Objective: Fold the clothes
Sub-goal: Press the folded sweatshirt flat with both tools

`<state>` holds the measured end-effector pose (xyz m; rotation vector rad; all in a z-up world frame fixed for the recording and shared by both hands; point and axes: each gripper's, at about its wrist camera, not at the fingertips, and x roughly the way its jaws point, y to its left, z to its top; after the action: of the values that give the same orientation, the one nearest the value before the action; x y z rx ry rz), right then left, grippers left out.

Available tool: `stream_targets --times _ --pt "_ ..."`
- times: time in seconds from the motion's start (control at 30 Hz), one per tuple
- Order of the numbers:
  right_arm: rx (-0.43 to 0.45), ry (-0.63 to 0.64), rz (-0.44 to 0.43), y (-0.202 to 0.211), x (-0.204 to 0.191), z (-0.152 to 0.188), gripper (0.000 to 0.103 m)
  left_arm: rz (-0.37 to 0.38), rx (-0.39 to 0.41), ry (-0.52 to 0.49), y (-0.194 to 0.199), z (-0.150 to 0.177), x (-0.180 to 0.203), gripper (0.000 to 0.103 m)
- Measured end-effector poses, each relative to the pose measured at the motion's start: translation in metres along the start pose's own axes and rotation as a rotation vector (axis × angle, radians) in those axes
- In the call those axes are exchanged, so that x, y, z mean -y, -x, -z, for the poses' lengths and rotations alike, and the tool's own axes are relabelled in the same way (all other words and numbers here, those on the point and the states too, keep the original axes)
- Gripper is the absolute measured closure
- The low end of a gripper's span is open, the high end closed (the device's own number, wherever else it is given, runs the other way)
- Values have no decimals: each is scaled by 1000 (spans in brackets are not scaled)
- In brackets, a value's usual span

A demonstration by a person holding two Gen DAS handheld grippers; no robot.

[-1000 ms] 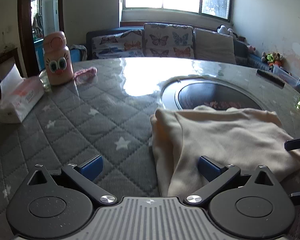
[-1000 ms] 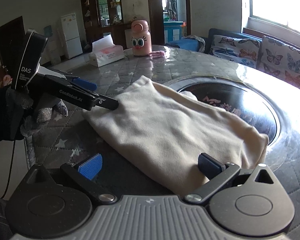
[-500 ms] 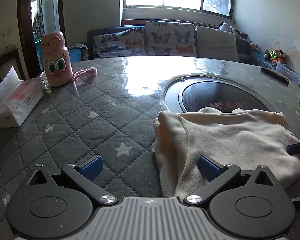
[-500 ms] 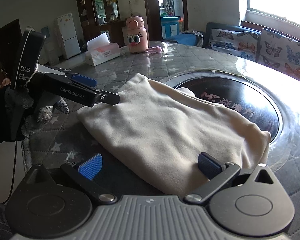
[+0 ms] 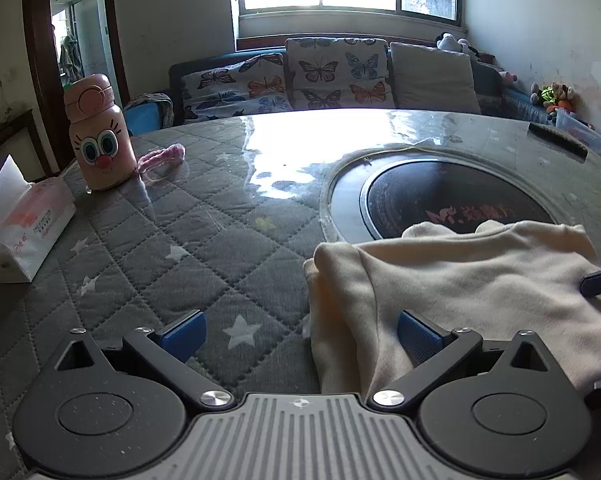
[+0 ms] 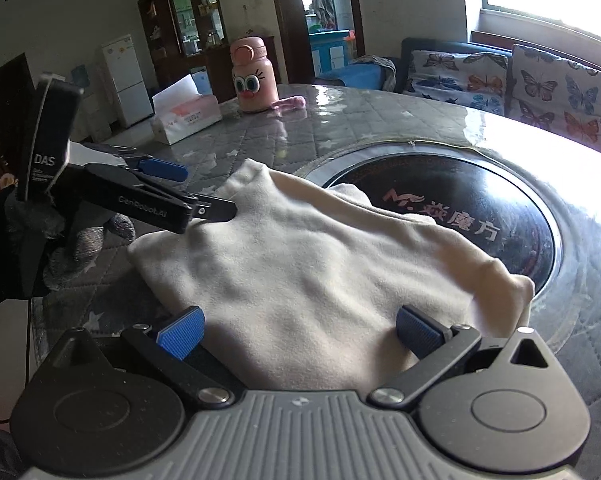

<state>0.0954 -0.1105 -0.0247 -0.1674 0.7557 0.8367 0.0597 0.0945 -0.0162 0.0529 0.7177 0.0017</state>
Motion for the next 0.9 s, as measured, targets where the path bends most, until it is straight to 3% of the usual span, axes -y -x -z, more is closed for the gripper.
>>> stream_targets --times 0.27,0.57,0.7,0.9 --pt "8 -35 12 -11 16 -17 0 -17 27 -8 -11 -22 -1 0" --pt "-35 -180 7 -37 56 -30 0 -48 -18 12 -36 -26 -8 0" --pt "-5 -228 -2 -29 63 -28 0 -41 -18 30 -31 -26 -9 0" --pt "54 -226 65 -1 64 -20 0 22 17 75 -4 -23 -7 0"
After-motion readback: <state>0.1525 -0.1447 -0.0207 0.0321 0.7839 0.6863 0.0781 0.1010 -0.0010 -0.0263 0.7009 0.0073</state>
